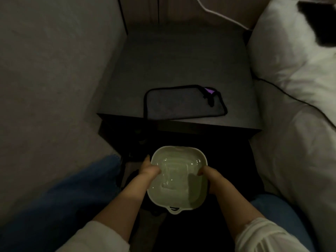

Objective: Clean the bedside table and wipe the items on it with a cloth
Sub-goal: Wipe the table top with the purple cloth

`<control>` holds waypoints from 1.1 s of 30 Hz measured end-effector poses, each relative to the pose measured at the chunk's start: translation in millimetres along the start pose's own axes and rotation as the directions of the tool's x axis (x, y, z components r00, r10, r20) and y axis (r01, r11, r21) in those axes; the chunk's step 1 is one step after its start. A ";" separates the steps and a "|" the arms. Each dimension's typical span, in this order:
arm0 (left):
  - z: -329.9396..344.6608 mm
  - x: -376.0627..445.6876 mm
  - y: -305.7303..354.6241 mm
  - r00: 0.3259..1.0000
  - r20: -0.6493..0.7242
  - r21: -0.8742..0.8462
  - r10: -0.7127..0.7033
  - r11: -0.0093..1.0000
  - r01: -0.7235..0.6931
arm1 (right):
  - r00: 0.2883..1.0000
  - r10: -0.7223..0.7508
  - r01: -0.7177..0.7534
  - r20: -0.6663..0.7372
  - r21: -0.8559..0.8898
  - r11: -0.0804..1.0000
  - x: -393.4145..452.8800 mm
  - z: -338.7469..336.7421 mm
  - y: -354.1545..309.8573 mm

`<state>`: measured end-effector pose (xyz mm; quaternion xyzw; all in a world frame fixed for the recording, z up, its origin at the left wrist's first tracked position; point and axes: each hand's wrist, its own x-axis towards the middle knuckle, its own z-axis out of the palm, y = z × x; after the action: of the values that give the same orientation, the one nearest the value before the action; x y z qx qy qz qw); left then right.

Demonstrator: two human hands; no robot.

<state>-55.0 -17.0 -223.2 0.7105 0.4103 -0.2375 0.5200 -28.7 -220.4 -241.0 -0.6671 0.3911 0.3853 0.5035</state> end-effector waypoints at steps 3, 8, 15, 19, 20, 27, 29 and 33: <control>-3.6 -15.9 5.3 0.999 -0.040 -0.050 0.018 0.999 -0.020 | 0.998 -0.062 0.062 -0.023 -0.014 0.998 -12.0 -2.6 -1.8; -15.6 -57.9 33.0 0.892 -0.450 -0.398 0.044 0.884 -0.244 | 0.969 -0.244 0.234 0.041 -0.467 0.853 -49.2 2.8 -29.3; -54.9 -106.6 118.9 0.491 -0.599 0.042 0.632 0.637 -0.769 | 0.883 -0.183 0.446 0.431 -0.653 0.612 -147.5 -4.0 -104.9; -63.7 -87.2 169.5 0.660 -0.419 0.454 0.623 0.774 -0.442 | 0.733 -0.657 0.627 0.175 -0.547 0.554 -173.5 -20.6 -155.3; -63.6 -82.2 176.2 0.736 -0.371 0.547 0.567 0.774 -0.320 | 0.639 -0.769 0.627 0.027 -0.597 0.500 -173.9 -27.3 -165.6; -60.3 -55.6 182.8 0.778 -0.488 0.579 0.396 0.814 -0.052 | 0.587 -0.779 0.328 -0.220 -0.815 0.477 -129.3 -49.4 -184.0; -59.4 -53.5 187.4 0.815 -0.425 0.614 0.395 0.787 -0.061 | 0.568 -0.790 0.349 -0.231 -0.802 0.485 -119.5 -46.1 -181.9; -61.0 -53.6 196.7 0.820 -0.336 0.332 0.463 0.873 -0.357 | 0.610 -0.763 0.539 -0.211 -0.595 0.596 -121.6 -41.2 -186.2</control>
<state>73.3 -2.2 -54.0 0.8764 0.3110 -0.0170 0.3674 97.4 -209.4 -53.6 -0.9349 0.1072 0.0855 0.3272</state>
